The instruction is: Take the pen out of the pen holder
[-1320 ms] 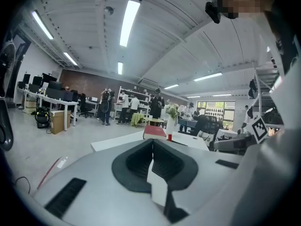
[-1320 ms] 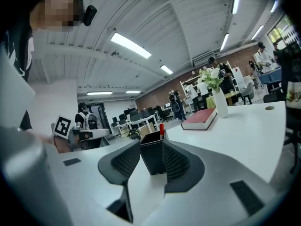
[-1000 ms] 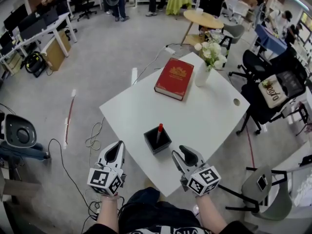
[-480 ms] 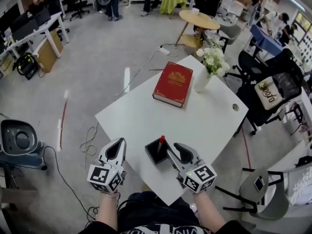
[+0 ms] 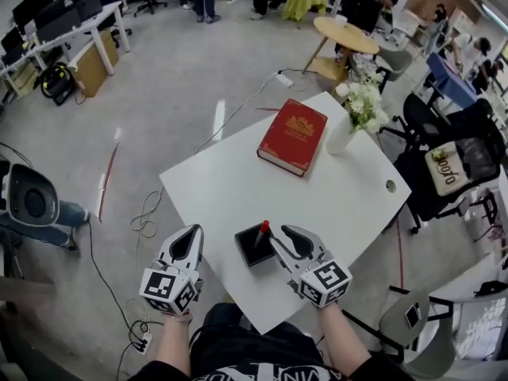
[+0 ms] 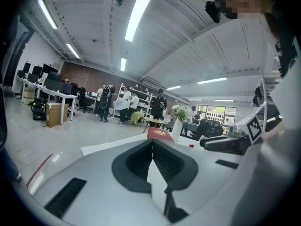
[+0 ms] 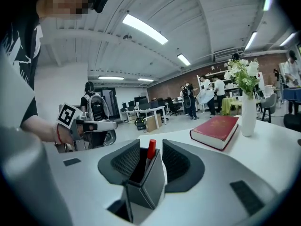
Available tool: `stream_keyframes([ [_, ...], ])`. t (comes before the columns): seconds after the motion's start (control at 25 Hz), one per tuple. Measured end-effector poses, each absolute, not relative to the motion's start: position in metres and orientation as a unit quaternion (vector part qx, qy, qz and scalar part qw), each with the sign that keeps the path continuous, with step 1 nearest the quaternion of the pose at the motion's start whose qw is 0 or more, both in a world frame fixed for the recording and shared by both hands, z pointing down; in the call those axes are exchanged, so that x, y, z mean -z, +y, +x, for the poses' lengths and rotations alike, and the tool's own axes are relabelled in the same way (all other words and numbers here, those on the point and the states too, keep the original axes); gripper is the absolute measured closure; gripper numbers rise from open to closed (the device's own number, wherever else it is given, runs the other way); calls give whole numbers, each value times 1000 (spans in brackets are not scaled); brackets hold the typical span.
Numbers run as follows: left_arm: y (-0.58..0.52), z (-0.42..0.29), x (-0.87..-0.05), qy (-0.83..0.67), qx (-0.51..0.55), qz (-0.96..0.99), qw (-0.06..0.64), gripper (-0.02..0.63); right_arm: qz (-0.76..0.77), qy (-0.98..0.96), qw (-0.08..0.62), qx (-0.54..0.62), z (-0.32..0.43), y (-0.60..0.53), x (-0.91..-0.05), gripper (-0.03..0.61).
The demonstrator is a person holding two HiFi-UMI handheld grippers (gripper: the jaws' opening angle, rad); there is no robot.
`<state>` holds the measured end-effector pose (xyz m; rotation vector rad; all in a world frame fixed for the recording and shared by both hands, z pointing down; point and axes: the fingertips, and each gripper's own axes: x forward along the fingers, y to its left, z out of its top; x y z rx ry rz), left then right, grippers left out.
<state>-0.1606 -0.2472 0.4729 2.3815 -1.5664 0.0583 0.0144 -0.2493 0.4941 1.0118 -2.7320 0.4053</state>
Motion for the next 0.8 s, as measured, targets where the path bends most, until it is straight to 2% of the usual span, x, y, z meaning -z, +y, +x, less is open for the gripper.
stream_keyframes([
  [0.64, -207, -178, -487, -614, -27, 772, 160, 609, 253, -950, 150, -103, -17, -274, -508, 422],
  [0.8, -197, -181, -490, -623, -31, 764, 164, 609, 240, -952, 161, -101, -21, -271, -513, 456],
])
